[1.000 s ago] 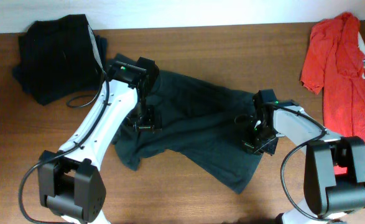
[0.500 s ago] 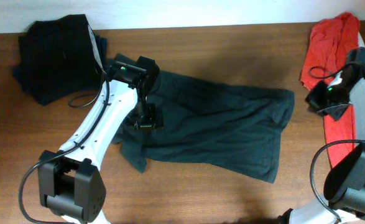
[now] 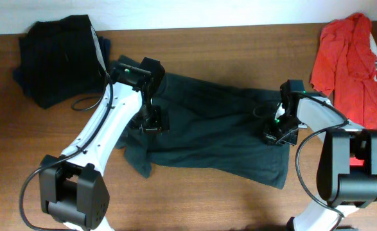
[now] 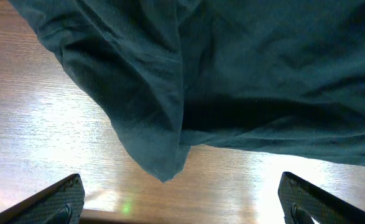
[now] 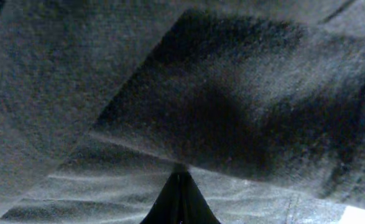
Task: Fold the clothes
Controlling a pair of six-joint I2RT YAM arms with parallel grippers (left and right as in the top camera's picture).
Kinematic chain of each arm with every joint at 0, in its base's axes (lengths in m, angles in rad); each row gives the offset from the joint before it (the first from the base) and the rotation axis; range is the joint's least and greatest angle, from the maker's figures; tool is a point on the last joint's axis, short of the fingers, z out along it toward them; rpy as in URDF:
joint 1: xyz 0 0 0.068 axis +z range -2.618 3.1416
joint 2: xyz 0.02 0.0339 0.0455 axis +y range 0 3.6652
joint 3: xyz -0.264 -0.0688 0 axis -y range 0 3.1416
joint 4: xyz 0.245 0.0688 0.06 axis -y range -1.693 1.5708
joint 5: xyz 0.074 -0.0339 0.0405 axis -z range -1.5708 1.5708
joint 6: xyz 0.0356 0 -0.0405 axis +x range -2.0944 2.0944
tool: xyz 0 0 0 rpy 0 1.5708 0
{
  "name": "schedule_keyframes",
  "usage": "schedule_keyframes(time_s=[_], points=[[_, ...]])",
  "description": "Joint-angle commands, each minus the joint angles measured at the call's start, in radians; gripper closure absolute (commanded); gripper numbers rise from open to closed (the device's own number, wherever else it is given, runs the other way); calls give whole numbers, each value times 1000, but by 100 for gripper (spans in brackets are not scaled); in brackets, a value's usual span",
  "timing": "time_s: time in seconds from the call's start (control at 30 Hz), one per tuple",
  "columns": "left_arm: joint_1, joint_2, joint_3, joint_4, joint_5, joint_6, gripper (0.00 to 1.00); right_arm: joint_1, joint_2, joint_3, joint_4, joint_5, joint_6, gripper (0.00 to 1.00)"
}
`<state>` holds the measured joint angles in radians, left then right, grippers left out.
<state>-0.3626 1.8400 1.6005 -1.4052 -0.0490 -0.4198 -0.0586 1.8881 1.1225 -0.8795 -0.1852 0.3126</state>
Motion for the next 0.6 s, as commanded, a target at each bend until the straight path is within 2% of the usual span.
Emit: schedule_keyframes(time_s=[0.0,0.13,0.27,0.37,0.43,0.5,0.57], points=[[3,-3,0,0,8,-10,1,-13,101,-23,68,157,44,96],[3,-3,0,3,8,-10,1,-171,101,17,82,267,32,96],[3,-3,0,-17,8,-10,1,-359,101,217,-8,175,27,96],[3,-3,0,-84,8,-10,1,-457,101,469,-215,139,66,96],[3,-3,0,-111,8,-18,1,-486,101,640,-395,1,50,95],[3,-12,0,-128,-4,-69,1,-476,100,741,-521,-180,-59,94],[3,-82,0,-182,-61,-134,1,-438,76,814,-660,-197,-150,95]])
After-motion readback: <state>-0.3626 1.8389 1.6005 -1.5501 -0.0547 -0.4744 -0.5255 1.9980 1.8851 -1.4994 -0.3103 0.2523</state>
